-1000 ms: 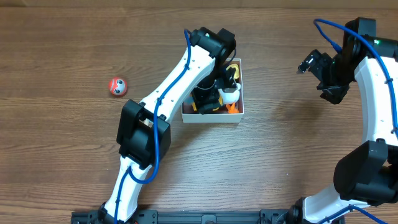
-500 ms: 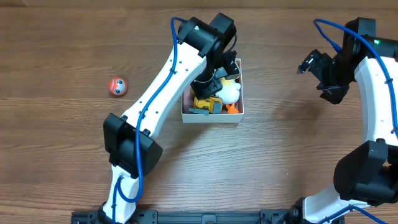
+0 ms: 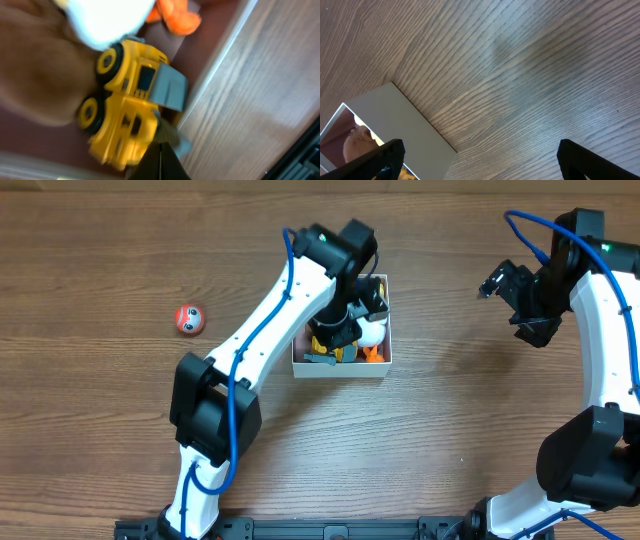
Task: Pack container
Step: 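Lower the truck into the box with the left gripper and release, then move the left gripper to the red ball and grasp it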
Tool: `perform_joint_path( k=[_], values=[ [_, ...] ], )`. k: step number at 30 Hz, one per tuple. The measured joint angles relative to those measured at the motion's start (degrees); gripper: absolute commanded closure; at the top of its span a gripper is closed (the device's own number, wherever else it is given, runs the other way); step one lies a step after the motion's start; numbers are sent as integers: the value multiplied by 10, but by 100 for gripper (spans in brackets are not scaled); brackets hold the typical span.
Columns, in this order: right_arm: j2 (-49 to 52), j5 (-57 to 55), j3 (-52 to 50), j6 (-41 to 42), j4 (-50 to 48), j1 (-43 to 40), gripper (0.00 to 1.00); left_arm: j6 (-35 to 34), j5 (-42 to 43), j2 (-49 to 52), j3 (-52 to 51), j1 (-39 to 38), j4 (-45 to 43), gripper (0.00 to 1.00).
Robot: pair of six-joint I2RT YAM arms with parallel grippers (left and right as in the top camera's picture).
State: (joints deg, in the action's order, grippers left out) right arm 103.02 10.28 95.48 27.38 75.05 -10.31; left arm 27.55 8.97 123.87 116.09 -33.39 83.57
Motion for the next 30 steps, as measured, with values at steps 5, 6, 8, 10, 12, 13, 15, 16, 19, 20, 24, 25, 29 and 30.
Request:
perform_joint_path(
  k=[5, 6, 8, 10, 12, 13, 15, 16, 19, 20, 24, 25, 29, 30],
  values=[
    [0, 0, 0, 0, 0, 0, 0, -5, -11, 0, -93, 0, -80, 96],
    [0, 0, 0, 0, 0, 0, 0, -6, -13, 0, -101, 2, -89, 96],
    [0, 0, 0, 0, 0, 0, 0, -9, -15, 0, -113, 2, -106, 96],
    [0, 0, 0, 0, 0, 0, 0, -11, -17, 0, -113, 2, -108, 96],
    [0, 0, 0, 0, 0, 0, 0, -16, -18, 0, -113, 2, -105, 96],
    [0, 0, 0, 0, 0, 0, 0, -21, -21, 0, -111, 2, -100, 94],
    [0, 0, 0, 0, 0, 0, 0, -30, -28, 0, -106, 2, -82, 79],
    [0, 0, 0, 0, 0, 0, 0, -35, -35, 0, -100, 2, -67, 71],
    [0, 0, 0, 0, 0, 0, 0, -59, -54, 0, -55, 2, -24, 50],
    [0, 0, 0, 0, 0, 0, 0, -67, -60, -1, -33, 2, -16, 45],
    [0, 0, 0, 0, 0, 0, 0, -100, -80, -19, 39, 3, 10, 24],
    [0, 0, 0, 0, 0, 0, 0, -109, -86, -31, 49, 5, 18, 17],
    [0, 0, 0, 0, 0, 0, 0, -143, -103, -92, 64, 30, 66, 0],
    [0, 0, 0, 0, 0, 0, 0, -148, -106, -104, 65, 38, 84, 0]
  ],
)
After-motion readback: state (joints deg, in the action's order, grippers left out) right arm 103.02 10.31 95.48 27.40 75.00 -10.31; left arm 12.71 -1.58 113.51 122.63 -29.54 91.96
